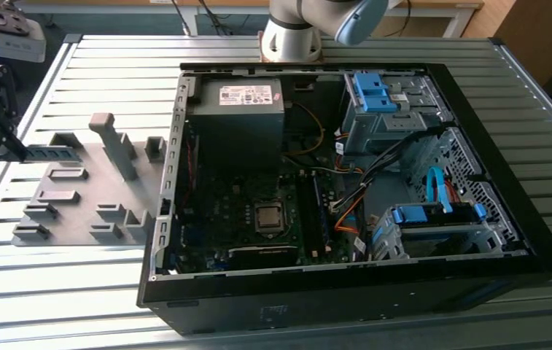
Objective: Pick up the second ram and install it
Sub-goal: 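Pick up the second ram and move it above second insertion slot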
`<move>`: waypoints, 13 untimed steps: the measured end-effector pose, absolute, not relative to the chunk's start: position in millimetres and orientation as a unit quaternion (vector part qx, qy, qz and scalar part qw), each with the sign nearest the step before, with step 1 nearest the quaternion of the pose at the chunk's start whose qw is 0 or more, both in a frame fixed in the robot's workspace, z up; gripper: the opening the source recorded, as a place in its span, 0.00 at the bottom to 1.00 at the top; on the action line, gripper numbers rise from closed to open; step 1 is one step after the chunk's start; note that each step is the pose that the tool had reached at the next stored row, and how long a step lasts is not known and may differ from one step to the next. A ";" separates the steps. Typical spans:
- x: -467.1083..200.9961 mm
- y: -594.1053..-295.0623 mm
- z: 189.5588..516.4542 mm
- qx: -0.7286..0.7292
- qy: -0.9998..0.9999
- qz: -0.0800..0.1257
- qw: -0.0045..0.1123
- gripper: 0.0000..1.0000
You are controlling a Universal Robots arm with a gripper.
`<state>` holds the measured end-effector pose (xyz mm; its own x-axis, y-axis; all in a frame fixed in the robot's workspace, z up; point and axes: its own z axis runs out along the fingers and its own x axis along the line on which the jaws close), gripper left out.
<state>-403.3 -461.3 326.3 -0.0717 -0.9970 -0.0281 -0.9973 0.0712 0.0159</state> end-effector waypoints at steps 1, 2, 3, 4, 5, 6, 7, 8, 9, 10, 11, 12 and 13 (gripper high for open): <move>-403.3 -461.4 326.5 -0.681 0.732 0.015 0.005 0.14; -403.2 -461.3 327.0 -0.681 0.732 0.015 0.005 0.14; -403.2 -461.3 327.1 -0.681 0.732 0.015 0.005 0.14; -403.2 -461.3 327.2 -0.681 0.732 0.015 0.005 0.14; -403.1 -461.3 327.2 -0.681 0.732 0.015 0.005 0.14; -402.9 -461.3 327.2 -0.681 0.732 0.015 0.005 0.14; -402.8 -461.3 327.1 -0.681 0.732 0.015 0.005 0.14; -402.8 -461.3 327.1 -0.681 0.732 0.015 0.005 0.14; -402.8 -461.3 327.2 -0.681 0.732 0.015 0.005 0.14; -402.8 -461.3 327.6 -0.681 0.732 0.015 0.005 0.14; -402.8 -461.3 328.4 -0.681 0.732 0.015 0.005 0.14; -402.7 -461.3 329.2 -0.681 0.732 0.015 0.005 0.14; -402.8 -461.3 330.1 -0.681 0.732 0.015 0.005 0.14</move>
<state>-402.8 -461.3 330.1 -0.0717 -0.9970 -0.0281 -0.9973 0.0713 0.0160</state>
